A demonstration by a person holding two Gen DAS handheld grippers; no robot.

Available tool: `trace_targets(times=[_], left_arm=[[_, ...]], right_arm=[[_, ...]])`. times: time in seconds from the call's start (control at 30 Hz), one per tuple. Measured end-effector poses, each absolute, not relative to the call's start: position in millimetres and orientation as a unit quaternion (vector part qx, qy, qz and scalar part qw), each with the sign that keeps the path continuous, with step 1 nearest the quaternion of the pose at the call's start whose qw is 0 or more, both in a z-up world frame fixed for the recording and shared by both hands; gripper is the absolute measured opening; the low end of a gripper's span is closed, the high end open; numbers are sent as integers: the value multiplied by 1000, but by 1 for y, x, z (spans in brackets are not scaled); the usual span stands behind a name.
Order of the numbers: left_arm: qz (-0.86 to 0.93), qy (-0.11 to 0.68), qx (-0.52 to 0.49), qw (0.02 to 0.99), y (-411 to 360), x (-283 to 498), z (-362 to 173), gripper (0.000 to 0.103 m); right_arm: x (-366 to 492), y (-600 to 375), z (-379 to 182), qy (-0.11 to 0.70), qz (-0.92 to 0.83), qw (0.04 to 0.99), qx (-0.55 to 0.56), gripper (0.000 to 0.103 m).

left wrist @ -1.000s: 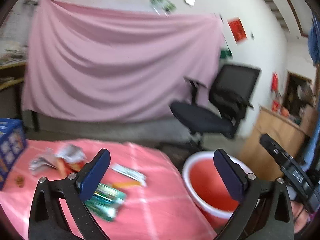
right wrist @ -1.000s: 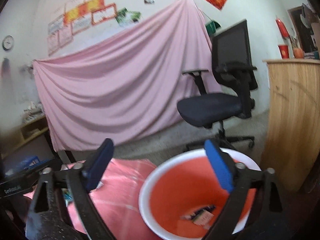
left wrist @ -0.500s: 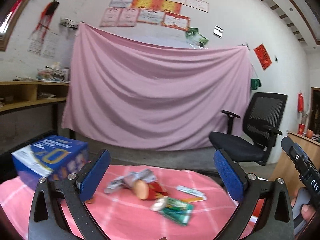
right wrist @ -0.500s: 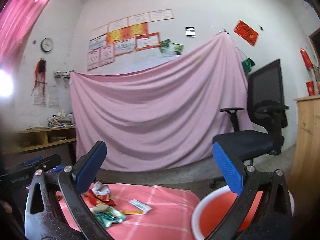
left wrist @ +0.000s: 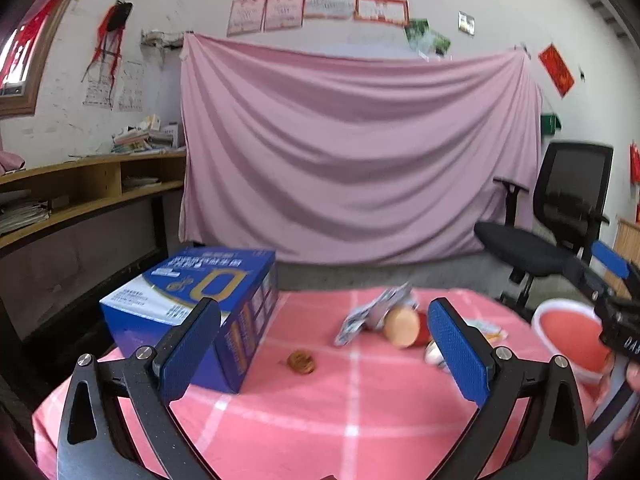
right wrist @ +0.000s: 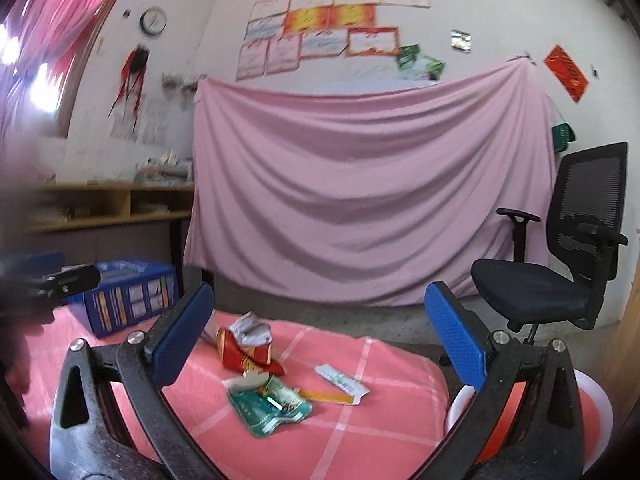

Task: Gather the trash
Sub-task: 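Move both tools back over the table trash, then grasp the dried mushroom slice with the left gripper while the right gripper grasps the green wrapper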

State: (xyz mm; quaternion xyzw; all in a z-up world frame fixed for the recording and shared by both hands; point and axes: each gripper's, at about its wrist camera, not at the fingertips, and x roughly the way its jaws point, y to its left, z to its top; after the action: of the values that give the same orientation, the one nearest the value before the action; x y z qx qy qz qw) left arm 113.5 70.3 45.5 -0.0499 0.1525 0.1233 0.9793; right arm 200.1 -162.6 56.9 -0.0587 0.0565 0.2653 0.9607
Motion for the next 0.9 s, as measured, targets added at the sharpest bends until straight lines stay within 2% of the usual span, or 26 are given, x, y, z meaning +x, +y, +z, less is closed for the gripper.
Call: trace_targets(times=[0.4, 0.6, 0.7, 0.83, 0.9], left_arm=[[84, 253, -54, 962, 78, 152, 20, 99], [68, 307, -63, 947, 83, 176, 9, 81], [68, 326, -74, 940, 85, 187, 5, 79], [76, 345, -95, 931, 91, 201, 0, 79], [83, 357, -104, 924, 94, 207, -3, 71]], right_arm=[[235, -140, 28, 170, 300, 936, -77, 103], [262, -121, 7, 264, 320, 905, -96, 75], [271, -115, -3, 301, 327, 890, -105, 64], [281, -110, -14, 343, 341, 869, -102, 61], [285, -110, -17, 358, 343, 863, -97, 60]])
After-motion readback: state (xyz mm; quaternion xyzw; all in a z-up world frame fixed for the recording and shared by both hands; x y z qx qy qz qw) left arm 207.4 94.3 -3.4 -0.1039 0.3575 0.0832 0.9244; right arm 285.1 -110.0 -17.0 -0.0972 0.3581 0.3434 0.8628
